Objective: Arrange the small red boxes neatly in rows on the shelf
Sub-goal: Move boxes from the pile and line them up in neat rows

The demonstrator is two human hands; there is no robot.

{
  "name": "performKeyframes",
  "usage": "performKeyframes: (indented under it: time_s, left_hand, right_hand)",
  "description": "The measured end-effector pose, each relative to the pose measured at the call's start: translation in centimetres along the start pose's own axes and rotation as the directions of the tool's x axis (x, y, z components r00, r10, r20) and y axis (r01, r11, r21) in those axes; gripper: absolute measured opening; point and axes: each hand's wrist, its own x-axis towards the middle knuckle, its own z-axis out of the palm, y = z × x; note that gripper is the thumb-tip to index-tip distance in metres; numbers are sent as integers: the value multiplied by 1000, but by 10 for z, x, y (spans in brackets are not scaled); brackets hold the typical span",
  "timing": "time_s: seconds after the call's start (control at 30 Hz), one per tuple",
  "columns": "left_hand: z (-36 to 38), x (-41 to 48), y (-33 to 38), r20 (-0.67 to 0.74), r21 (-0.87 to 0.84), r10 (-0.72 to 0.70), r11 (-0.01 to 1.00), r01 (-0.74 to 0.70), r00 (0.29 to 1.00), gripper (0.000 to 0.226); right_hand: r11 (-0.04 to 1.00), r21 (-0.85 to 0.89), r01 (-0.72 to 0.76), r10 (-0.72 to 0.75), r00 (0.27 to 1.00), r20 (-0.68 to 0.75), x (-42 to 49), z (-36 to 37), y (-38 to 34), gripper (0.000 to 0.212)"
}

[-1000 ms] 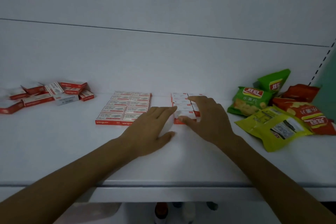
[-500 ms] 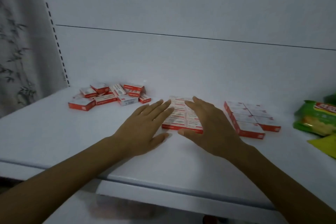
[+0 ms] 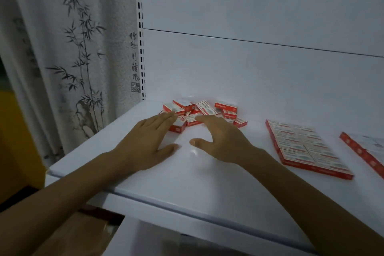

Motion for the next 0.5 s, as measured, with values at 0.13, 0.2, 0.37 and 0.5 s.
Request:
performKeyframes:
  time_s: [0.13, 0.2, 0.37, 0.5]
  left_hand:
    - [3, 4, -36, 11, -37, 11, 999, -10, 1000, 84]
    - [4, 8, -48, -3, -103, 14, 995, -14, 1000, 83]
    - [17, 11, -59, 10, -323, -45, 945, 46, 999, 85]
    - [15, 16, -62, 59, -370, -37, 927, 56, 998, 77]
  right_hand:
    - [999, 0, -37, 37, 999, -18, 27, 20, -28, 66]
    - [999, -36, -22, 21, 999, -34, 36, 29, -39, 63]
    - [999, 53, -2, 8, 995, -99, 31, 38, -38, 38]
    - [978, 202, -58, 105, 968, -229, 29, 34, -34, 36]
